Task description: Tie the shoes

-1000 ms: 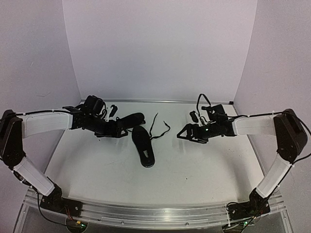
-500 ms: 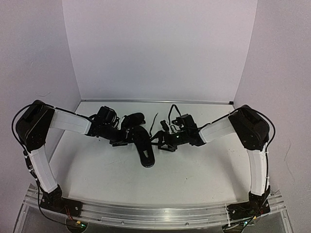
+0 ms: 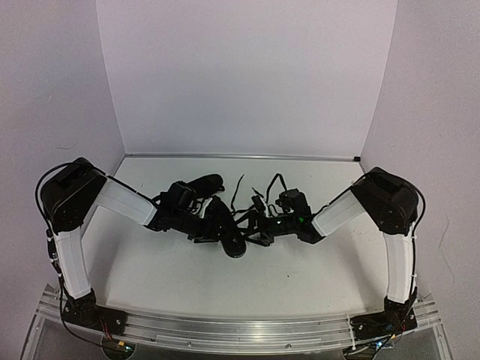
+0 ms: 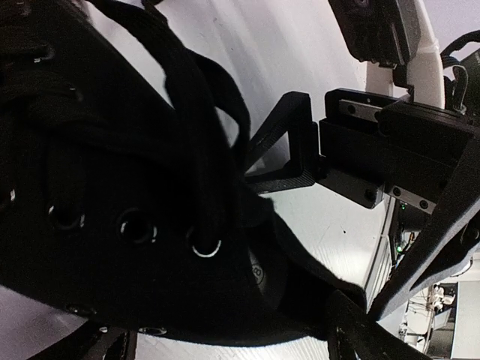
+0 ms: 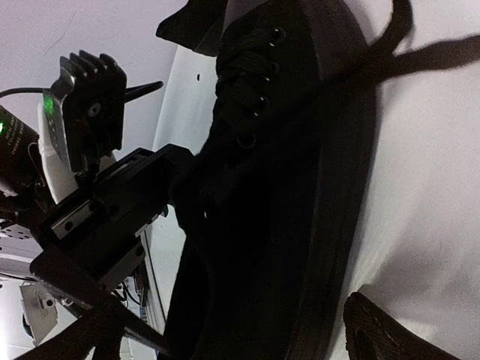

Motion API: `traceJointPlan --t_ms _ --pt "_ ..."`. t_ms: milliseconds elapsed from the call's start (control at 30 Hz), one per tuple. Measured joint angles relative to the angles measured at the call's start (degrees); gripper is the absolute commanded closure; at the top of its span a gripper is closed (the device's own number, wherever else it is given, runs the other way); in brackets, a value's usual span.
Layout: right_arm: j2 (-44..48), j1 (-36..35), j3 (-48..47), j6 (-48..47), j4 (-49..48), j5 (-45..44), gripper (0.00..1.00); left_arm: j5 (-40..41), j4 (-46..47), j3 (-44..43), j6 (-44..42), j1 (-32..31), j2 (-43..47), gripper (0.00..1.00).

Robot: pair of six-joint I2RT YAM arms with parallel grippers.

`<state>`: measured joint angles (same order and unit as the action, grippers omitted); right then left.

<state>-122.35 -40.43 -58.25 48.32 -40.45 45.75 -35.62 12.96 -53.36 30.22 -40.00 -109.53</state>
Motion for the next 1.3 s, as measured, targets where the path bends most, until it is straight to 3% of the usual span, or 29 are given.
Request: traceJointPlan --t_ms 167,333,467,767,1167,1233,1300 --pt "5.4 -0.2 8.5 2.6 -2.5 -0.6 0.09 -0.2 1.0 -0.1 0.2 -1.1 -1.4 0.37" --pt "9.1 -0.4 13.0 3.9 -3.8 -1.3 0.11 0.0 1.6 -0.2 1.1 -1.1 -1.8 0.39" --pt "9.4 -0.5 12.8 3.7 -3.5 -1.9 0.2 1.6 3.0 1.6 2.5 -1.5 -0.7 0.41" --pt "6.5 -1.5 -2.7 -4.8 13.9 -6.3 0.32 7.0 1.5 5.4 4.9 -2.0 6.9 0.26" --pt "5.0 -5.4 -14.7 -17.3 38.1 -17.9 0.55 11.7 0.9 9.7 8.8 2.1 11.9 0.25" --pt "4.6 -5.9 -16.0 -18.4 40.3 -19.6 0.61 11.9 0.8 9.7 8.8 2.1 12.3 0.25" --pt "4.3 -6.4 -17.0 -19.3 42.1 -21.3 0.76 11.9 0.7 9.7 8.8 2.1 12.6 0.25"
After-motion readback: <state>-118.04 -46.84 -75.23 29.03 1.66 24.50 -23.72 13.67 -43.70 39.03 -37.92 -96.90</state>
